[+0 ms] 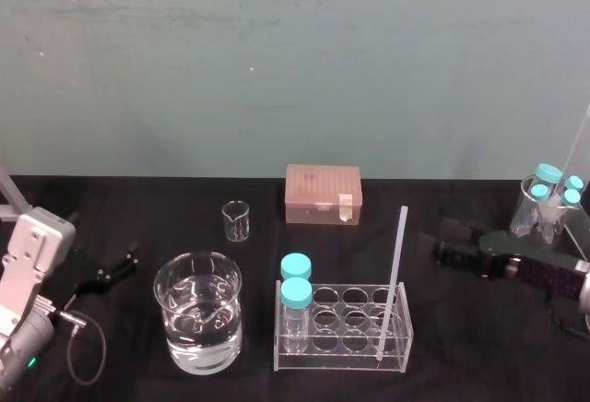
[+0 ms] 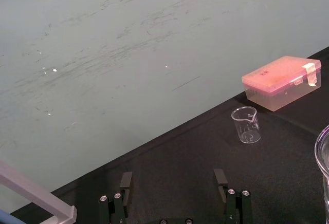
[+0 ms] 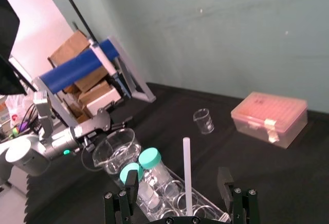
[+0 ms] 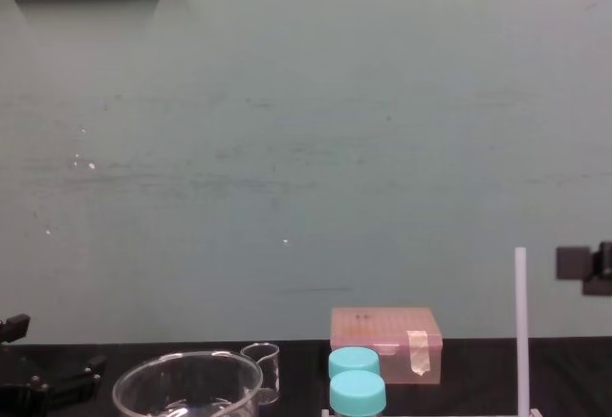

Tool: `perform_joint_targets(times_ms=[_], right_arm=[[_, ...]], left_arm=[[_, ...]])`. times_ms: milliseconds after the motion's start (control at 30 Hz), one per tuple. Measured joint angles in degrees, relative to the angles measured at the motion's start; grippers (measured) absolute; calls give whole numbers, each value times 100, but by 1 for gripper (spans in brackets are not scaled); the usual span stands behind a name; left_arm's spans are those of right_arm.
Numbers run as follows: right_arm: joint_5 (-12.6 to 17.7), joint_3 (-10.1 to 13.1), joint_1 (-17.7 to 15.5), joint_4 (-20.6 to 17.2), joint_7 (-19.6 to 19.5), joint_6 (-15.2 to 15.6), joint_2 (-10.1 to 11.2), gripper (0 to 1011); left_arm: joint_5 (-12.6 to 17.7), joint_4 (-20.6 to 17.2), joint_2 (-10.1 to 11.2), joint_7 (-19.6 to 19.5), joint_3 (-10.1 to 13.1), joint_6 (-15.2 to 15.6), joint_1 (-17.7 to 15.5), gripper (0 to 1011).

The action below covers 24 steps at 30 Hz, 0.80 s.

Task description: Pick up the stirring rod with one hand, then place it down.

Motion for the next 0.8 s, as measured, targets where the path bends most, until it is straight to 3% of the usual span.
perform_joint_targets(times_ms=[367,800], right_arm=[[-223,-627,588,505,156,84,-223,1003],[-281,-1048,993,1021,315,-32,-429,1003]], left_arm=[[0,0,0,0,0,0,0,1005],[0,0,0,0,0,0,0,1005]])
